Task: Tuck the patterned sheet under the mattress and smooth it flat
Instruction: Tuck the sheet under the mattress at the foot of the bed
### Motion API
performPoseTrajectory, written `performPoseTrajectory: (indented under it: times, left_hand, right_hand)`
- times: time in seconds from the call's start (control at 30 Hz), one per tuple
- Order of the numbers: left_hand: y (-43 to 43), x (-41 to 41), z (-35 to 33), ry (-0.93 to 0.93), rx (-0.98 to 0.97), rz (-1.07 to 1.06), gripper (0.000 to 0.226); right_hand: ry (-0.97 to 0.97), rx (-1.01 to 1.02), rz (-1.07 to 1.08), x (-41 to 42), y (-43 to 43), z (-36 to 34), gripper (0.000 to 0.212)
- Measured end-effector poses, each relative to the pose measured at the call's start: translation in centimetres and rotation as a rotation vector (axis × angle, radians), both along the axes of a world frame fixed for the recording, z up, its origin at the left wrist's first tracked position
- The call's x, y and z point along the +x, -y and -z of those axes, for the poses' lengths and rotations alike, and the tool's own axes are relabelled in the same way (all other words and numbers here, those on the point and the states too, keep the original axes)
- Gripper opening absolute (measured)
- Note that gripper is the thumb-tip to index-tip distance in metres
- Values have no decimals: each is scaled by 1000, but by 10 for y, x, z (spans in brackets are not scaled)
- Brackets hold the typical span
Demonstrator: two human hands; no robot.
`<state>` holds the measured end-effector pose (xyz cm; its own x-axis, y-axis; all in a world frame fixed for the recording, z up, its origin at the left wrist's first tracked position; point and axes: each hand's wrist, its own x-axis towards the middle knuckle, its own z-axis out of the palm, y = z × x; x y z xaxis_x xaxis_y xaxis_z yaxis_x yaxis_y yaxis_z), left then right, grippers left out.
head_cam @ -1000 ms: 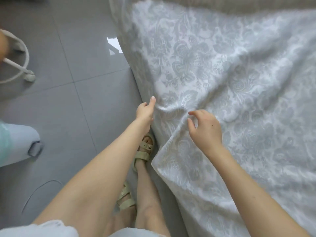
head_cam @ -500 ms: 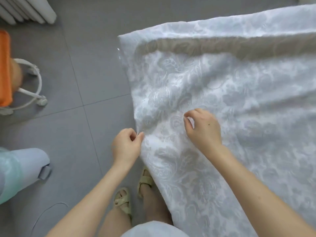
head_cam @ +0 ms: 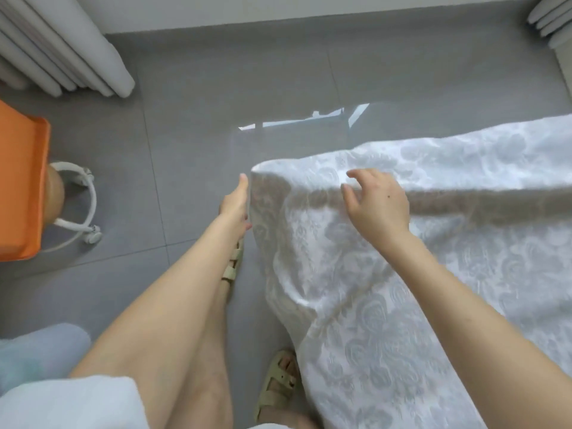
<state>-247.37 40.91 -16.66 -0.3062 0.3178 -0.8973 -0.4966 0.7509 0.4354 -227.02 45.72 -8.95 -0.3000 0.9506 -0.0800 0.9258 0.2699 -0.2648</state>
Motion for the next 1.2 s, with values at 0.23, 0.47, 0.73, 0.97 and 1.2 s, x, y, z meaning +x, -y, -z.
performPoseTrajectory:
  times: [0.23,0.47,0.73,0.97,1.2]
  left_hand:
    - [-93,-38,9,196,-40,429,28]
    - [-86,-38,-6,70,229,838,16]
    - [-126,-1,-7,-265,223,1344,64]
    - [-144,25,13,-420,322,1247,22]
    - [-167,-66,-34,-665,353,671,43]
  right_hand:
    - [588,-558,-28,-66,-133,58,59]
    - [257,-286,39,-53,-95,11,26]
    - [155,-270,-92,-9,-49,-35,33]
    - [435,-409,168,-34,-107,-17,47]
    - [860,-705,7,-41,-156,30,27]
